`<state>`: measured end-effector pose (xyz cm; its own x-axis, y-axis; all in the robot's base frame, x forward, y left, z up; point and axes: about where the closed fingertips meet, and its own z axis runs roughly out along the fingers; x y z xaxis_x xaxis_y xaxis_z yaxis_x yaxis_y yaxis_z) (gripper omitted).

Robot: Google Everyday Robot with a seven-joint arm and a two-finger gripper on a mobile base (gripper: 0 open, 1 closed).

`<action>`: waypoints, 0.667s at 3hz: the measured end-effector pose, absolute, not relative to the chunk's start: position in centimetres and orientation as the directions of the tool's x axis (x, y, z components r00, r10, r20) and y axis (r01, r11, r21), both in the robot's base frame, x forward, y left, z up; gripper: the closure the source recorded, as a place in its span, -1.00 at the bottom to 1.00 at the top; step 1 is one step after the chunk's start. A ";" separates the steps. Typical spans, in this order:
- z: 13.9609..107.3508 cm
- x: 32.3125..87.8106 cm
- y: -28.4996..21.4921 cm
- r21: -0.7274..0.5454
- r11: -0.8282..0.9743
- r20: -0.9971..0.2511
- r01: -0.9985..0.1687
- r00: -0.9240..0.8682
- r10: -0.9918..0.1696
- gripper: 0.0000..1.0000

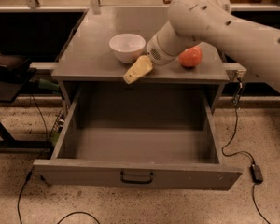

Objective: Place orange into top drawer

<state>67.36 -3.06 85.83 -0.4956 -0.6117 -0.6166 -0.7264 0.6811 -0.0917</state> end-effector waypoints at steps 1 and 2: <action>84.7 68.2 -1.7 -0.080 0.681 -0.608 -0.728 -0.506 -0.612 -1.00; 84.0 68.9 -0.8 -0.069 0.679 -0.605 -0.730 -0.511 -0.611 -0.96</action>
Offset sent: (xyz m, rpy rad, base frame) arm 0.0252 0.0306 -0.0250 0.0122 0.0356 0.0007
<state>68.90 -0.82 83.97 -0.5106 -0.6106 -0.6054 -0.7305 0.6794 -0.0692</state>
